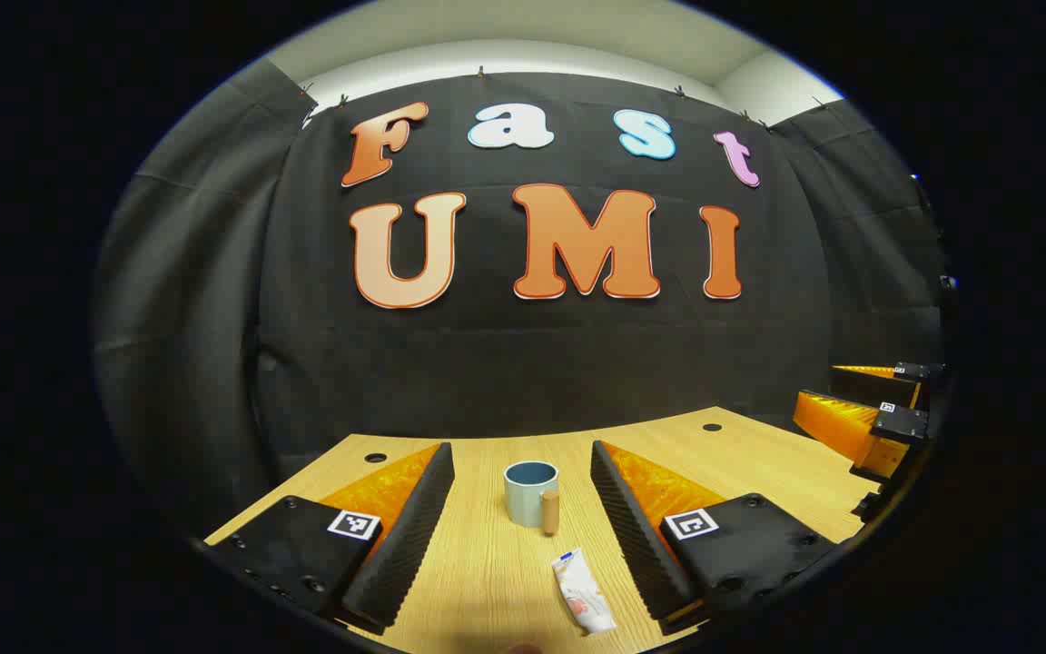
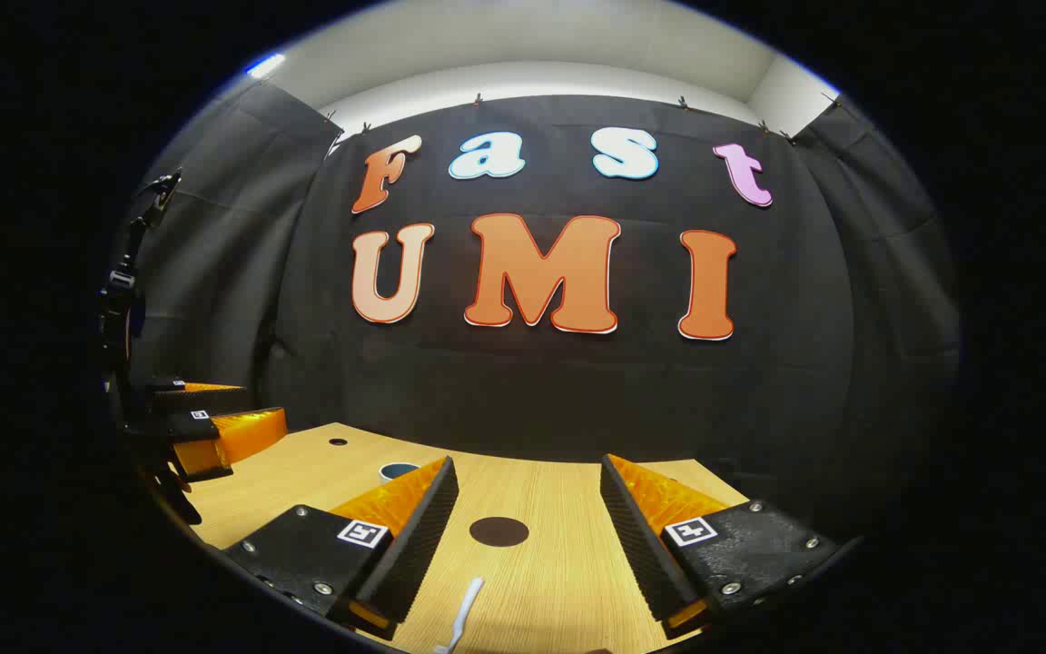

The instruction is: Put the toothbrush and toothpaste on the desktop into the cup, then pick up the cup and place it on the coaster on the desktop.

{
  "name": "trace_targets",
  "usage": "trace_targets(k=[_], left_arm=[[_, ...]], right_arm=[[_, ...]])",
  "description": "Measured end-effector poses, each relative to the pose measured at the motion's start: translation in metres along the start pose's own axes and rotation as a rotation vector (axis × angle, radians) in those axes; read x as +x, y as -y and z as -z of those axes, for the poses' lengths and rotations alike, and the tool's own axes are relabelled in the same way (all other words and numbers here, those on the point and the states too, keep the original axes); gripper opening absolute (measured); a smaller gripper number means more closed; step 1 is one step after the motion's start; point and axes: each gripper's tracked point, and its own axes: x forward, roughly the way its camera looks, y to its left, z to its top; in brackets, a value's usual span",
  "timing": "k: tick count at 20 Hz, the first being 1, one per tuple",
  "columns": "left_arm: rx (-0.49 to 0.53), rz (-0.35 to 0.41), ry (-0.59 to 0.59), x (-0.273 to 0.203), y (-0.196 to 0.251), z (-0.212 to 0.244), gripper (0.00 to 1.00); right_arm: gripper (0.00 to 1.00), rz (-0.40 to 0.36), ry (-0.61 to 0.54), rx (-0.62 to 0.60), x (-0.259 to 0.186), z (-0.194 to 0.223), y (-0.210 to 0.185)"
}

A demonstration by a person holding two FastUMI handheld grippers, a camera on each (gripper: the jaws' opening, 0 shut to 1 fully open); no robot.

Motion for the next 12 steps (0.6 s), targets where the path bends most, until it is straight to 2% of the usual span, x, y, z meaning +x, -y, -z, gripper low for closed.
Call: trace_targets(k=[12], left_arm=[[-0.007, 0.005, -0.007, 0.002, 0.006, -0.001, 0.98]], right_arm=[[0.95, 0.02, -0.05, -0.006, 0.004, 0.011, 0.01]])
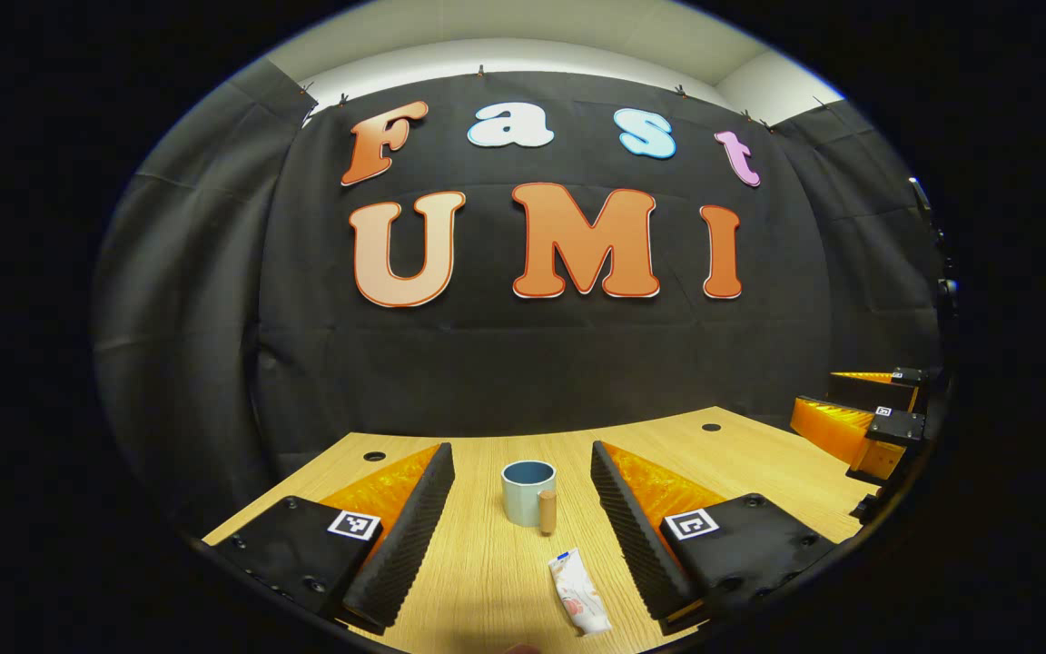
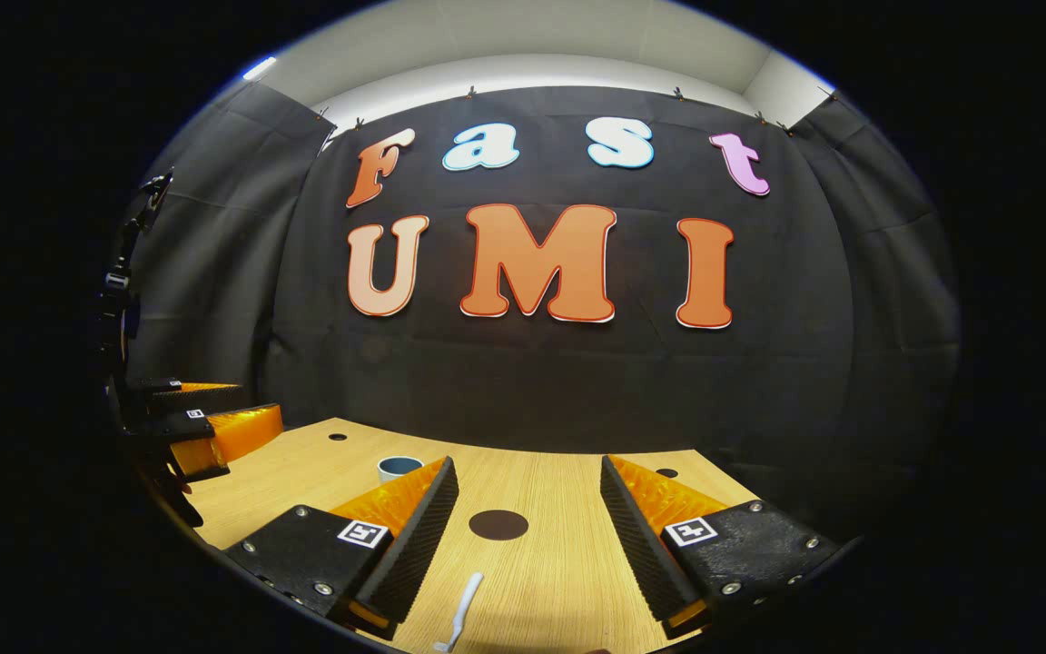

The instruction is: Put the toothbrush and toothpaste on the desktop into the cup, then pick up the cup and place it on the coaster on the desktop.

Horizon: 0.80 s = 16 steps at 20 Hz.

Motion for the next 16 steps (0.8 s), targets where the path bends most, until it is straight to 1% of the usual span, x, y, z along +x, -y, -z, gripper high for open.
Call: trace_targets(k=[3, 5, 7, 9, 12, 16], left_arm=[[-0.009, 0.013, -0.017, 0.004, 0.004, 0.004, 0.98], [-0.009, 0.021, -0.043, 0.01, 0.004, 0.008, 0.98], [-0.009, 0.02, -0.085, 0.014, 0.002, 0.015, 0.98], [-0.022, 0.036, -0.134, 0.021, 0.003, 0.027, 0.98], [-0.048, 0.064, -0.223, 0.03, 0.007, 0.048, 0.99], [-0.065, 0.103, -0.325, 0.037, 0.012, 0.068, 0.99]], right_arm=[[0.95, -0.015, -0.025, -0.019, 0.004, 0.005, -0.004], [0.95, -0.031, -0.063, -0.027, 0.006, 0.012, -0.007], [0.95, -0.005, -0.104, -0.064, 0.01, 0.018, 0.001], [0.95, 0.001, -0.14, -0.077, 0.012, 0.025, 0.004], [0.95, -0.044, -0.211, -0.036, 0.015, 0.037, -0.006], [0.95, -0.078, -0.337, 0.047, 0.016, 0.057, -0.01]])
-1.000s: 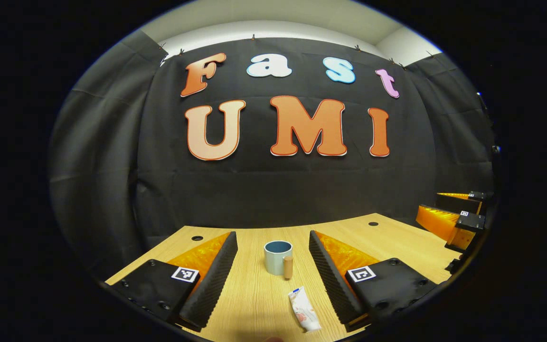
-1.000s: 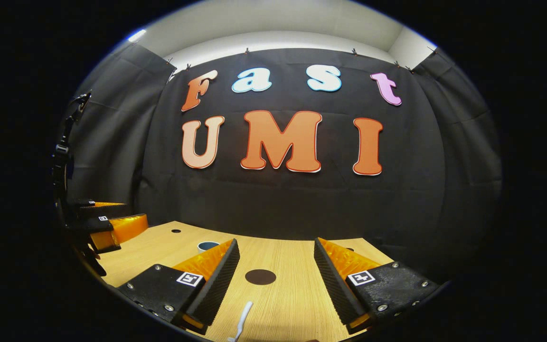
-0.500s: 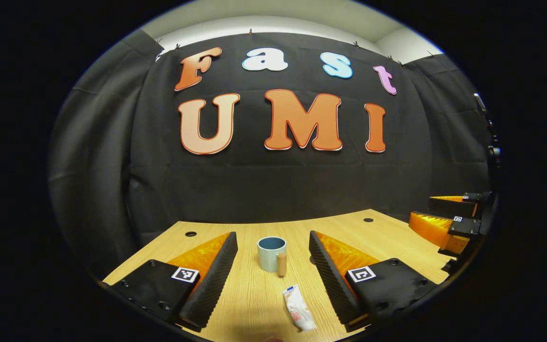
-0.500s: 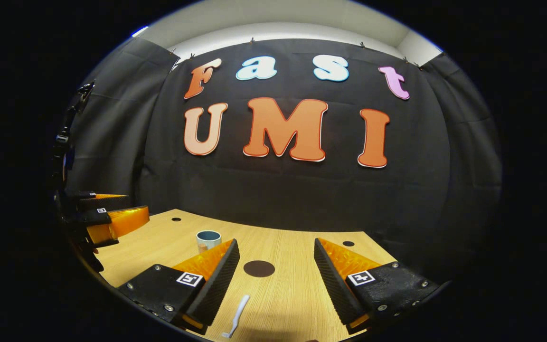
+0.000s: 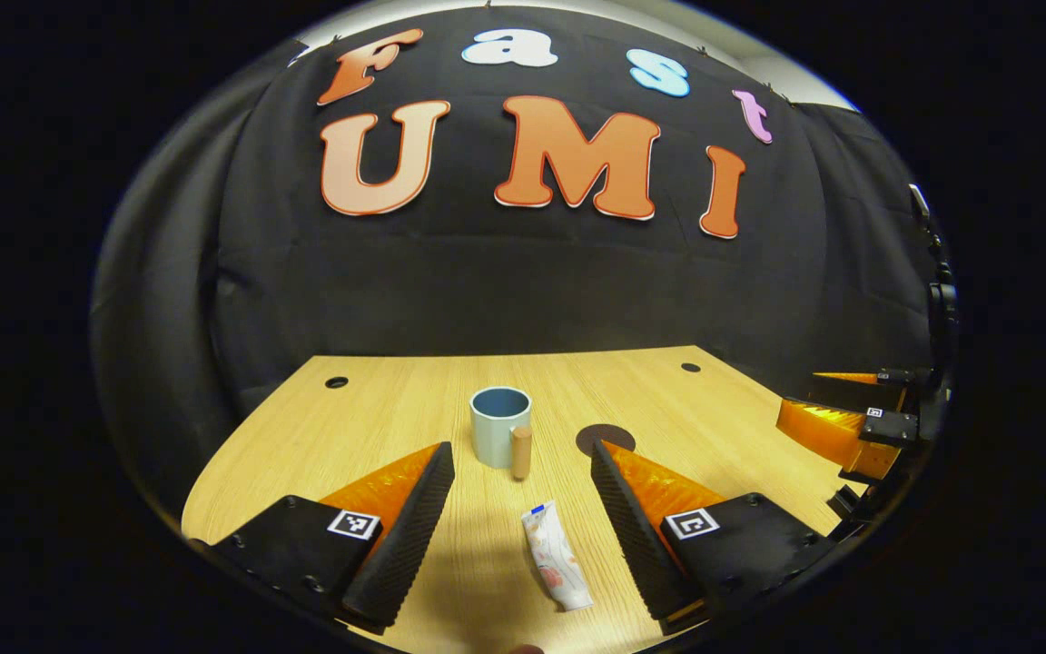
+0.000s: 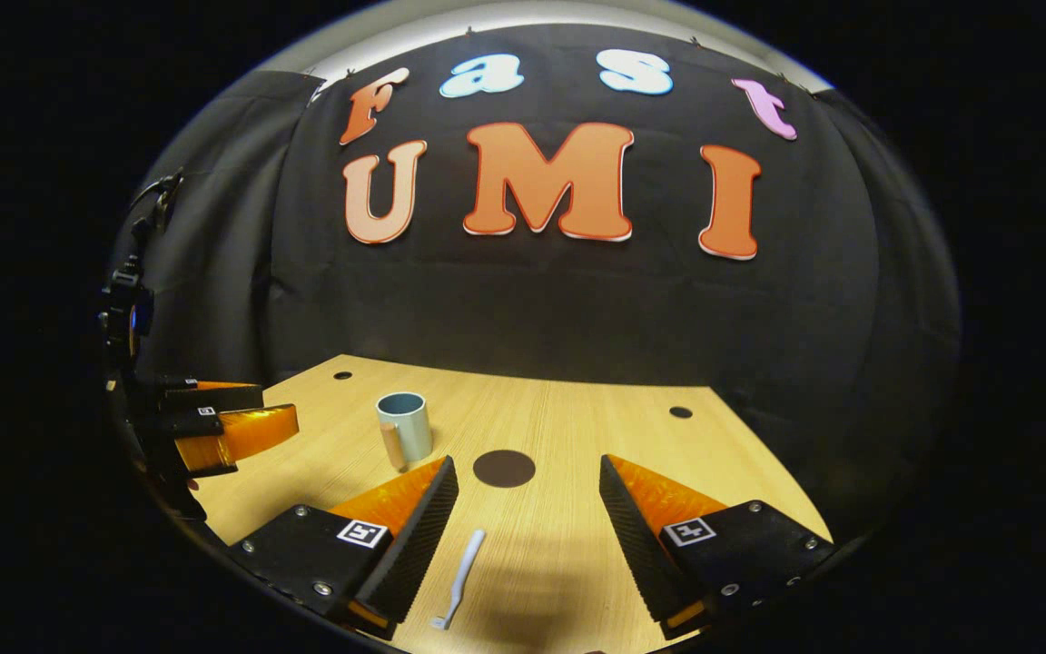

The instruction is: Put the toothbrush and toothpaste on the desktop into the cup, then pick up the cup and place it on the coaster on the desktop.

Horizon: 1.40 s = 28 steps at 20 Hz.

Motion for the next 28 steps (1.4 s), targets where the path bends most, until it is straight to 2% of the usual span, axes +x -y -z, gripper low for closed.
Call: trace_targets(k=[6, 10, 13, 17, 21, 22, 23, 28], left_arm=[[-0.011, 0.074, -0.143, 0.015, 0.014, 0.017, 0.99], [-0.005, 0.118, -0.244, 0.031, 0.027, 0.031, 0.99], [-0.008, 0.142, -0.312, 0.041, 0.031, 0.042, 0.99], [-0.068, 0.184, -0.416, 0.048, 0.04, 0.061, 0.99], [-0.126, 0.193, -0.535, 0.059, 0.032, 0.063, 0.99], [-0.135, 0.191, -0.558, 0.06, 0.03, 0.064, 0.99], [-0.142, 0.189, -0.581, 0.063, 0.028, 0.065, 0.99], [-0.132, 0.161, -0.699, 0.068, 0.022, 0.068, 1.0]], right_arm=[[0.95, -0.014, -0.141, -0.006, 0.007, 0.012, 0.005], [0.95, -0.055, -0.227, -0.01, 0.007, 0.014, -0.001], [0.93, -0.089, -0.312, -0.009, 0.013, 0.036, -0.009], [0.93, -0.116, -0.395, -0.031, 0.021, 0.058, -0.021], [0.92, -0.144, -0.47, -0.043, 0.03, 0.083, -0.03], [0.88, -0.143, -0.487, -0.04, 0.034, 0.087, -0.031], [0.92, -0.142, -0.514, -0.041, 0.034, 0.096, -0.031], [0.9, -0.143, -0.634, -0.051, 0.039, 0.133, -0.034]])
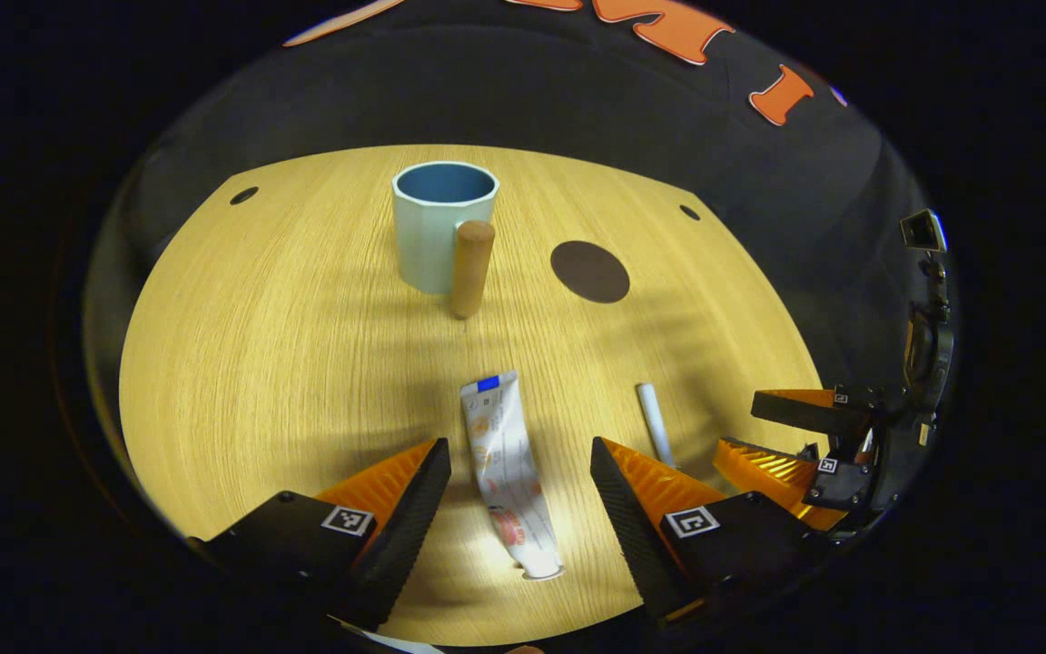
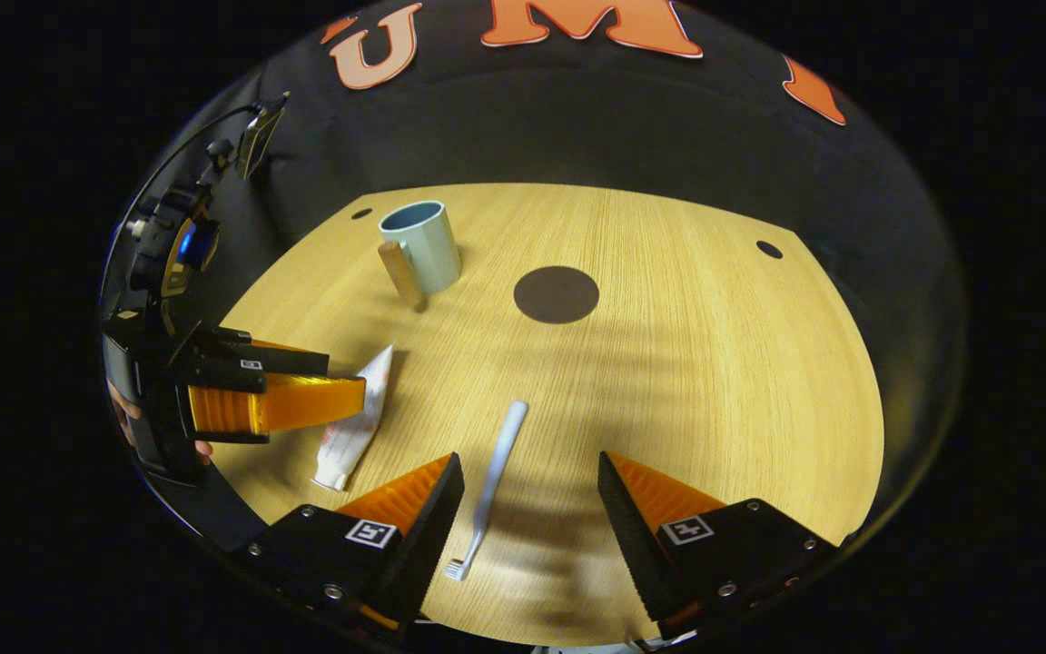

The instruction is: Put the toothbrush and toothpaste on the desktop into the cup, then pick up the cup and place it on the coaster on the desktop.

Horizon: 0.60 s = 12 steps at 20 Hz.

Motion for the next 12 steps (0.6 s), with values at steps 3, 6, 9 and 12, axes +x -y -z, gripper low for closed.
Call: trace_targets(k=[3, 6, 9, 12], left_arm=[[0.024, -0.025, -0.049, -0.003, -0.002, -0.008, 1.0], [0.03, -0.095, -0.125, -0.006, -0.009, -0.004, 0.99], [0.002, -0.097, -0.143, -0.001, -0.01, -0.005, 0.76], [-0.008, -0.086, -0.161, 0.003, -0.007, -0.002, 0.65]], right_arm=[[0.88, 0.002, -0.041, -0.025, 0.009, 0.006, -0.001], [0.86, 0.012, -0.073, -0.047, 0.016, 0.011, -0.001], [0.86, 0.008, -0.113, -0.06, 0.032, 0.021, -0.009], [0.84, 0.009, -0.134, -0.075, 0.039, 0.024, -0.012]])
